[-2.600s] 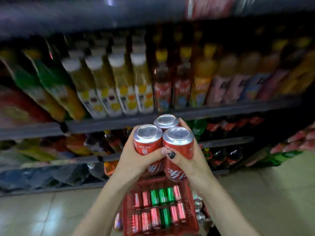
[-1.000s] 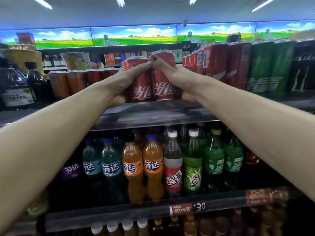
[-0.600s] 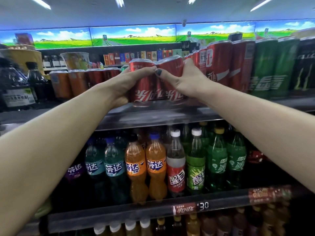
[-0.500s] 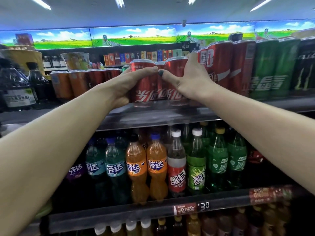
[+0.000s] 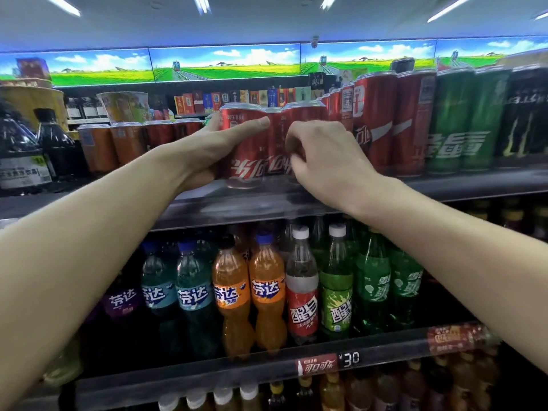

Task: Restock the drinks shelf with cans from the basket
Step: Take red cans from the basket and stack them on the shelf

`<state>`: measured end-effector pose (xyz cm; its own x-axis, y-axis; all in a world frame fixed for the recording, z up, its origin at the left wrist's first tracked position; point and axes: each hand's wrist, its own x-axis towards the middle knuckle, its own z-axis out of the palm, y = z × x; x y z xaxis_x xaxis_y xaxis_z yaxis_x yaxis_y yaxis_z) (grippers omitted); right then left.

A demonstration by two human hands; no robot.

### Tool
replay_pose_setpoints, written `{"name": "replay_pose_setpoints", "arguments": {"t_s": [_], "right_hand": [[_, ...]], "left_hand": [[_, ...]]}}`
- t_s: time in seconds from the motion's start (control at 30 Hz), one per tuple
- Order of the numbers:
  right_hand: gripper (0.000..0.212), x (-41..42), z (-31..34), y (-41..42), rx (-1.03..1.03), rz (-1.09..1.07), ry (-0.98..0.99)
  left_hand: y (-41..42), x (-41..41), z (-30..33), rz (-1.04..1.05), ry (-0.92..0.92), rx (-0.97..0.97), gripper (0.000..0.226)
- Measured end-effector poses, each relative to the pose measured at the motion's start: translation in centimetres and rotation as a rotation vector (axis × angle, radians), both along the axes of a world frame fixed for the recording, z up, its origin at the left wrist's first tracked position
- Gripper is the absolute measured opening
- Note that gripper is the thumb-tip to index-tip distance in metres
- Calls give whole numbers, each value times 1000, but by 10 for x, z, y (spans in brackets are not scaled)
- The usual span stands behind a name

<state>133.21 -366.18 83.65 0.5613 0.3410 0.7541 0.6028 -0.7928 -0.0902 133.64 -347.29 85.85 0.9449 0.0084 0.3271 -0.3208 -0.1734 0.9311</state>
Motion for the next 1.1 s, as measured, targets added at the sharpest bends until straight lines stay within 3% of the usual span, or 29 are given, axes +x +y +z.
{"name": "replay_pose_setpoints", "arguments": {"t_s": [0.1, 0.17, 0.33, 0.43, 0.6, 0.73, 0.9, 1.1], "right_hand": [[25, 7, 10, 0, 5, -32, 102], [22, 16, 15, 2, -56, -67, 195], [15, 32, 21, 2, -131, -108, 427], [14, 35, 26, 3, -119, -111, 553], [37, 35, 34, 4, -217, -120, 678], [37, 43, 30, 5, -129, -42, 638], [40, 45, 17, -2, 165, 23, 387], [43, 58, 25, 0, 117, 134, 577]], "left_hand": [[0, -5, 2, 11, 12, 89, 35], [0, -7, 3, 38, 13, 123, 25], [-2, -4, 5, 56, 21, 130, 29], [-7, -1, 5, 86, 20, 141, 50], [-16, 4, 7, 139, 40, 145, 44], [-25, 10, 7, 172, 35, 131, 33], [-35, 25, 5, 215, 45, 106, 52], [-43, 47, 7, 222, 85, 54, 54]]}}
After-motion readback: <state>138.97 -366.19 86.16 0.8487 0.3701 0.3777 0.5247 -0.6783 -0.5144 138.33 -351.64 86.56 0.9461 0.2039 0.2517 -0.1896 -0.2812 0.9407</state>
